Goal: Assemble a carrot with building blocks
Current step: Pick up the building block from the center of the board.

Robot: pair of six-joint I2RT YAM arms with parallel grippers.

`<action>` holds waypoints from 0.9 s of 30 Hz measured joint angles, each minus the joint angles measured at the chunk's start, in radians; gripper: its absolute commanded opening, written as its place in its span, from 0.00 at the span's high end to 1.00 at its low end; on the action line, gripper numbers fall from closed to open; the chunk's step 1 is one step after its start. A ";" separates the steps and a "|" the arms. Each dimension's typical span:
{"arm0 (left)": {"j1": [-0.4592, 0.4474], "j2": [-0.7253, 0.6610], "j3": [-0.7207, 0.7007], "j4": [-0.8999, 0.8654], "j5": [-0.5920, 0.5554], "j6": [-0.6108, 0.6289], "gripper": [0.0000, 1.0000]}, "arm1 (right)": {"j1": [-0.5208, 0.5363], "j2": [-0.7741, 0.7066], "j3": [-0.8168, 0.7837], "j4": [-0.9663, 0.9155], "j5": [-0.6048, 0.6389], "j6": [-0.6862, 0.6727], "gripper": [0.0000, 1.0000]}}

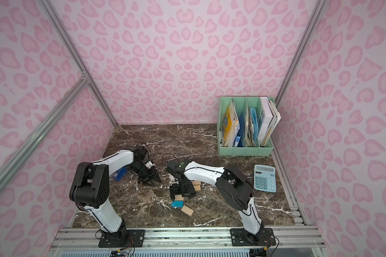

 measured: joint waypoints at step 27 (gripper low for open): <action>0.021 -0.014 -0.032 -0.049 0.007 0.064 0.56 | 0.033 0.167 0.269 -0.177 0.172 0.018 0.41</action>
